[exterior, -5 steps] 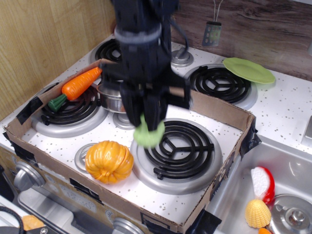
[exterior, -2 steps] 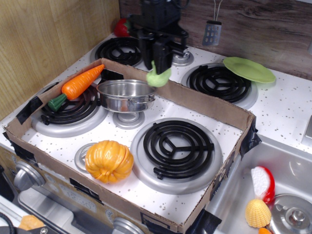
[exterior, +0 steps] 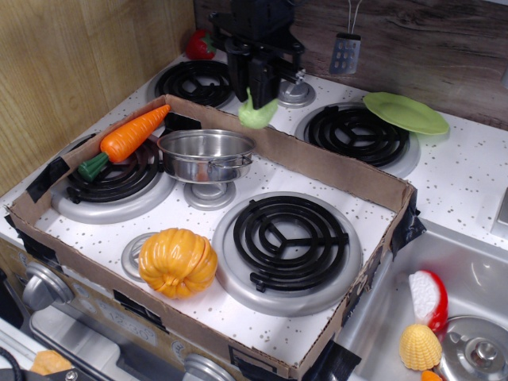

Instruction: Put broccoli in pot

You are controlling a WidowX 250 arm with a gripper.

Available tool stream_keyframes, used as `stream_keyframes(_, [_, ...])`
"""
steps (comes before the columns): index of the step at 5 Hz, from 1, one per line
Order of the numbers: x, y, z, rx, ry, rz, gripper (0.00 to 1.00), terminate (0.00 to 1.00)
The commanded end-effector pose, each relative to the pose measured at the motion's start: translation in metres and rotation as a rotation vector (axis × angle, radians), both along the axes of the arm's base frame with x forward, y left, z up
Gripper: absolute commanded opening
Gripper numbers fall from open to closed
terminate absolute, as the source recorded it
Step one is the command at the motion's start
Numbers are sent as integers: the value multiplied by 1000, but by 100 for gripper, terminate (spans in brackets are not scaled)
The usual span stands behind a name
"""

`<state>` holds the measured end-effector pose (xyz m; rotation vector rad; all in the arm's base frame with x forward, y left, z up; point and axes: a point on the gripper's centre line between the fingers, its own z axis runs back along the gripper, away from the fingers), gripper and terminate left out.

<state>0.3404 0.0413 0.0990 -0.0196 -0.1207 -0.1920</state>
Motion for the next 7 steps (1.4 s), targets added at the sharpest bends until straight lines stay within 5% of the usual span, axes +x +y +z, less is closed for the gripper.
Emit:
stream_keyframes(1, [4, 18, 15, -29, -23, -16, 0, 0])
stream_keyframes(2, [-2, 31, 11, -48, 17, -19, 0, 0])
stream_keyframes(3, [-9, 31, 9, -52, 13, -14, 100, 0])
stream_keyframes(6, [-16, 23, 9, -40, 11, 8, 100, 0])
stream_keyframes(7, [-16, 23, 9, -40, 11, 8, 100, 100])
